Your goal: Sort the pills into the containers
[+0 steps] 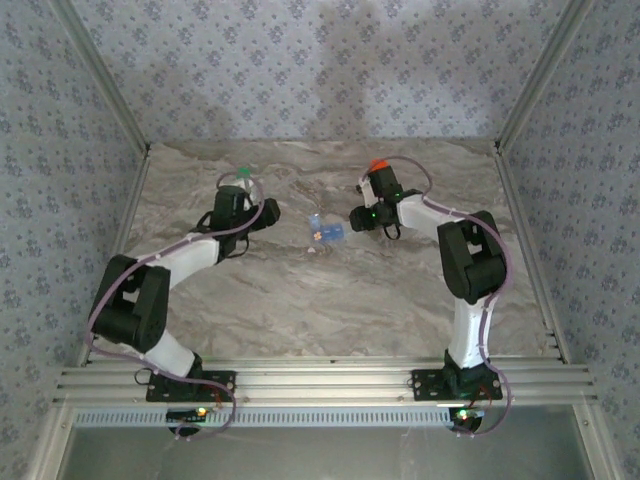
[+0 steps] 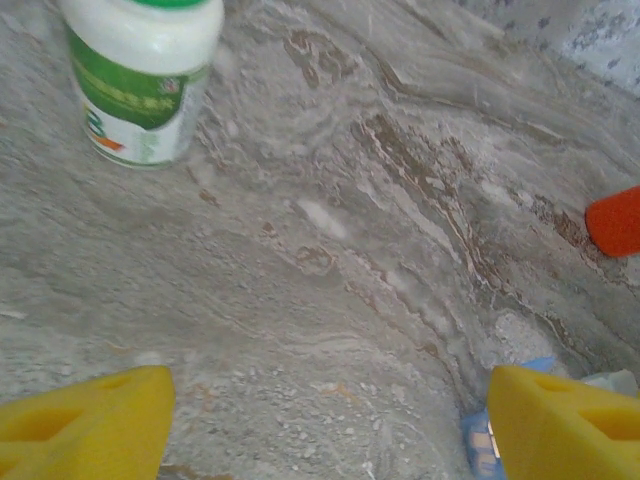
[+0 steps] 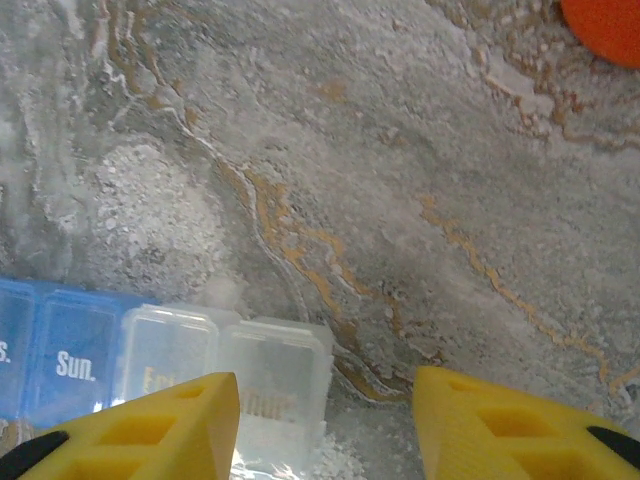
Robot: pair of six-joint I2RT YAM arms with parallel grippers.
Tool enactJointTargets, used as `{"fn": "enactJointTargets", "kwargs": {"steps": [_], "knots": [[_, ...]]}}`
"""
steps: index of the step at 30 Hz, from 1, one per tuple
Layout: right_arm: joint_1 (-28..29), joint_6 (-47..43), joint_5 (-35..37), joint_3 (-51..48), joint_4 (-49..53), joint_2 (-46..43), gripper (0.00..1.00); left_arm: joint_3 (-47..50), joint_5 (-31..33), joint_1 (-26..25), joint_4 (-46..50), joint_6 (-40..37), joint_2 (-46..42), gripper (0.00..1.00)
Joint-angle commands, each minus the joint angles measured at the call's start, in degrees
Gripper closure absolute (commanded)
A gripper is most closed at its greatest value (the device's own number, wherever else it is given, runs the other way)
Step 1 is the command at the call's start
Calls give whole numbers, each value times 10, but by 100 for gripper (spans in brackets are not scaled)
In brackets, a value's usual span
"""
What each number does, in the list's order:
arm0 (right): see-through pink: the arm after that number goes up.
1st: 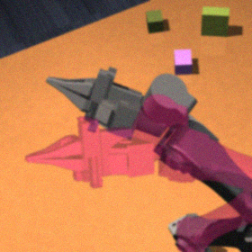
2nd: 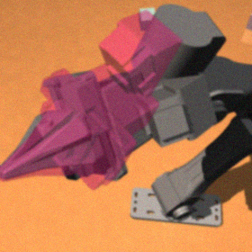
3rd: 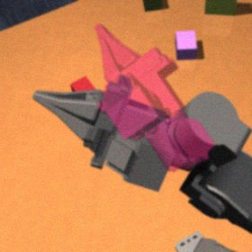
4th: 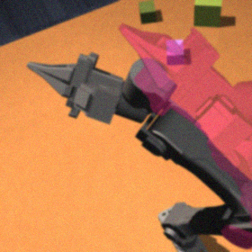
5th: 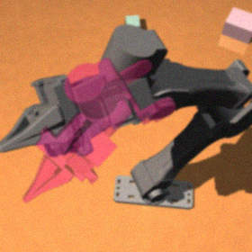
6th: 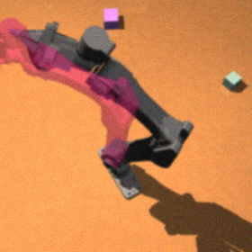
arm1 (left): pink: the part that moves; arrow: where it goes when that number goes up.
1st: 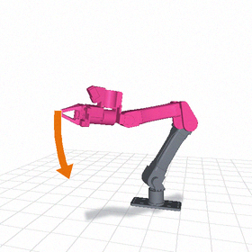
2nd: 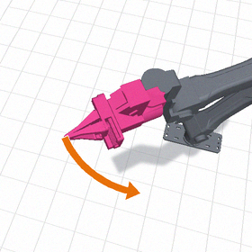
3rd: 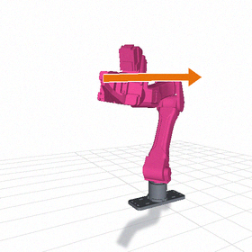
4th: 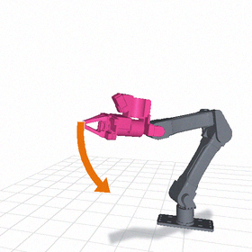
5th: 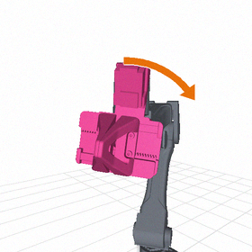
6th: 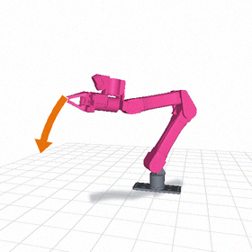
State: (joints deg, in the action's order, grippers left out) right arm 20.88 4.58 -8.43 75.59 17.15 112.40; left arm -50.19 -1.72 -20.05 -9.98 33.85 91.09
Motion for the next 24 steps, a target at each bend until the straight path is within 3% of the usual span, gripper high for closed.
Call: {"fn": "enactJointTargets", "kwargs": {"steps": [1,12,24], "knots": [[-4,13,-38,17,20,6,49,-43,-23,-8,33,19,28,19],[-4,10,-61,26,25,29,50,-190,-44,-29,151,28,146,21],[-4,5,-56,28,42,34,53,-315,-84,-44,269,14,235,32]]}}
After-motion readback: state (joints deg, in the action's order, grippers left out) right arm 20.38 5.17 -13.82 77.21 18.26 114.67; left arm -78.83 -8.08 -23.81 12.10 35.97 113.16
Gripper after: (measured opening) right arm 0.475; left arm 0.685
